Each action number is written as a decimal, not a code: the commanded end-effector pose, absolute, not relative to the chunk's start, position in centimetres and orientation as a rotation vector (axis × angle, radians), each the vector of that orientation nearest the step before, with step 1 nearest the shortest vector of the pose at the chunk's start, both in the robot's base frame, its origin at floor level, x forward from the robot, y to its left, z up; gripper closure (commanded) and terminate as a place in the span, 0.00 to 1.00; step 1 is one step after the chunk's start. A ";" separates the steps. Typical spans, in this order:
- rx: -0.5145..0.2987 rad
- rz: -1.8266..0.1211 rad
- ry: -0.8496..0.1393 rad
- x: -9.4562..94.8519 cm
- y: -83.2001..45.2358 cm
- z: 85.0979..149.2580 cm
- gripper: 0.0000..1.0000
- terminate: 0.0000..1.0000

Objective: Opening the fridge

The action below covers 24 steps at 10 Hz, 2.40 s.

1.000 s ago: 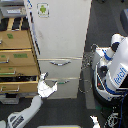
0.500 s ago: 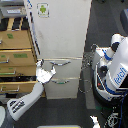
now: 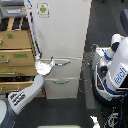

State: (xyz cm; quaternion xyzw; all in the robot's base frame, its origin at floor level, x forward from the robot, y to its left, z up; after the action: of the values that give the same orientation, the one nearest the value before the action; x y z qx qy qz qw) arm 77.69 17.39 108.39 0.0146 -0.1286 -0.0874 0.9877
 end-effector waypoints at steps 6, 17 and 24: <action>0.066 -0.074 -0.250 88.9 24.7 112.2 0.00 0.00; -0.146 -0.139 0.057 94.3 27.1 108.1 0.00 0.00; -0.171 -0.150 0.028 94.1 27.1 107.7 1.00 0.00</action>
State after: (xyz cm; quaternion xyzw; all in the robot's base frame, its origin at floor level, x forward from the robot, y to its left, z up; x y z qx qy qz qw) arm 93.41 28.52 108.08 -0.0661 -0.0201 -0.0296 0.9972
